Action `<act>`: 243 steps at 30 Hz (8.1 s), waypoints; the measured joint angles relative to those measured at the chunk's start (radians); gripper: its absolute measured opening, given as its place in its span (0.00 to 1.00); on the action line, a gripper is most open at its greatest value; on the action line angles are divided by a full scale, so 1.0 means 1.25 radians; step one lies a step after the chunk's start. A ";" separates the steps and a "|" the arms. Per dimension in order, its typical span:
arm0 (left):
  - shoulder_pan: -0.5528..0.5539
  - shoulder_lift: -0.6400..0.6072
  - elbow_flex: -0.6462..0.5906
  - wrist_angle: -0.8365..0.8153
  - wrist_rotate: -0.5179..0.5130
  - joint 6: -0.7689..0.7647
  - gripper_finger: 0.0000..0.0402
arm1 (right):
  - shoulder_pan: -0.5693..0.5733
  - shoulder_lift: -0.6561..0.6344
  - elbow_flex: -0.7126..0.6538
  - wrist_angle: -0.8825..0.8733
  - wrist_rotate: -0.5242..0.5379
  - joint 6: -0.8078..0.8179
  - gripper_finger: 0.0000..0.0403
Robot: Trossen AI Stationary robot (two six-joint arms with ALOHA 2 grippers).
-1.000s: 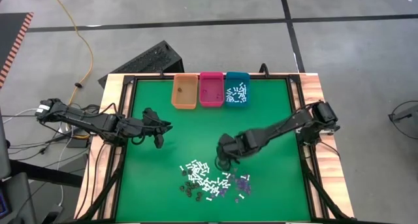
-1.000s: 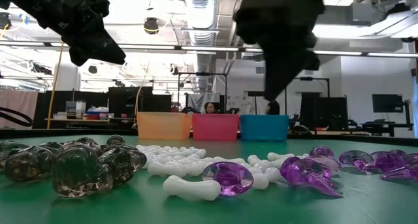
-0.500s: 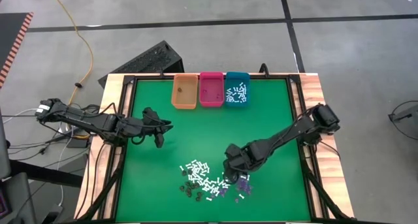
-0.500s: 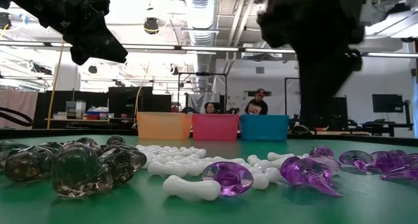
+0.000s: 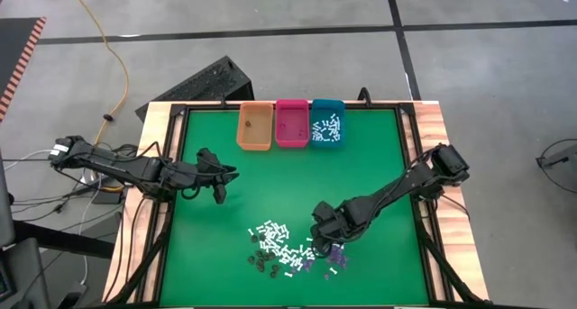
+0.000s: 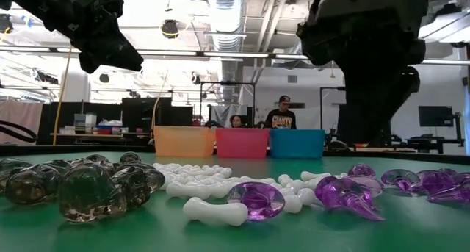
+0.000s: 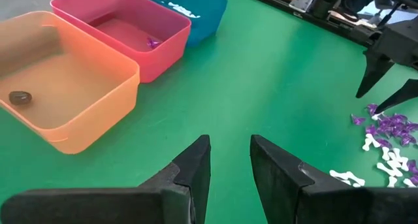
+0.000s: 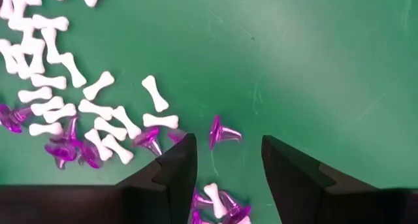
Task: Sort Halloween decoration
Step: Put the violet witch hat toy into the red bin
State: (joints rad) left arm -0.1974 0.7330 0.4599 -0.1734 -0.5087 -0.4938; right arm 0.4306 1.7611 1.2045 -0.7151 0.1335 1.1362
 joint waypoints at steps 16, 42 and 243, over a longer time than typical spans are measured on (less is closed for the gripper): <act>0.000 0.000 0.000 -0.016 -0.001 -0.005 0.25 | 0.005 0.074 0.000 0.007 -0.039 0.011 0.34; 0.000 0.000 0.000 -0.016 -0.009 -0.006 0.25 | -0.182 0.074 0.162 -0.074 0.039 -0.326 0.05; 0.001 0.000 0.000 -0.035 0.040 -0.013 0.25 | 0.005 0.040 0.118 -0.134 -0.083 -0.046 0.42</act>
State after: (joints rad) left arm -0.1968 0.7334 0.4599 -0.2177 -0.4591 -0.5098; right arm 0.4365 1.8114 1.3518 -0.8820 0.0293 1.0788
